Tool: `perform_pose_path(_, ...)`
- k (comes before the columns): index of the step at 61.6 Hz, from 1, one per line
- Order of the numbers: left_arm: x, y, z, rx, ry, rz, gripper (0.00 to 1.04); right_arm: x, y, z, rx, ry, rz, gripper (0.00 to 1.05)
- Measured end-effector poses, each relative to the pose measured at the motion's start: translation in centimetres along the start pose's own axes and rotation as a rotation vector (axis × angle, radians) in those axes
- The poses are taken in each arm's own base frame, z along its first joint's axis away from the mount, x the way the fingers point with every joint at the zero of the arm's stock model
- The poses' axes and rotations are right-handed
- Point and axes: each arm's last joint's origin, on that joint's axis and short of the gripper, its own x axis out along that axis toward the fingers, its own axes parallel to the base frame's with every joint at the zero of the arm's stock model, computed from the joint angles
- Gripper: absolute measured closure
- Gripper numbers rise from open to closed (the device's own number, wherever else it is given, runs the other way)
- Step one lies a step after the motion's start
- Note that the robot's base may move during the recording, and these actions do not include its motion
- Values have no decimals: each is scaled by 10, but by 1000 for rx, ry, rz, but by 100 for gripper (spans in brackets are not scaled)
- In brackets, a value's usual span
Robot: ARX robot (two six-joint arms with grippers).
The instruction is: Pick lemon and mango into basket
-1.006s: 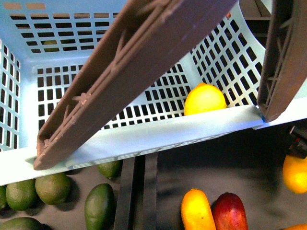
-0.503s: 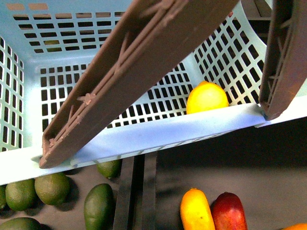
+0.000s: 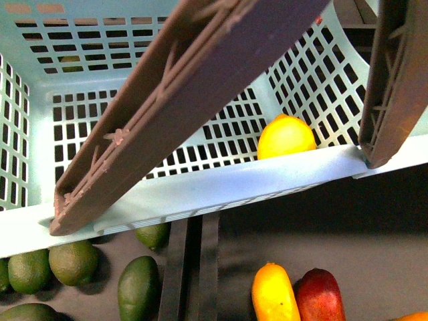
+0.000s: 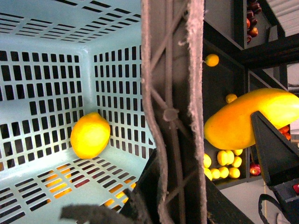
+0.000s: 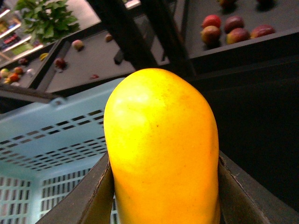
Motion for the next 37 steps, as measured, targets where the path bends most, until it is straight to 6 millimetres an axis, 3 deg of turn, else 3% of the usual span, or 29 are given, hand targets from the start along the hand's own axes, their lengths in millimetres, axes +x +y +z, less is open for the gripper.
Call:
perform_pose_path(9, 0, 0, 0, 0, 2, -1, 99, 15, 23, -8, 3, 26, 44, 53)
perform_pose_path(31, 0, 0, 0, 0, 1, 0, 99, 51, 50, -36, -1, 128, 56, 53)
perform_pose_path(37, 0, 0, 0, 0, 1, -1, 99, 52, 53, -40, 3, 141, 53, 35)
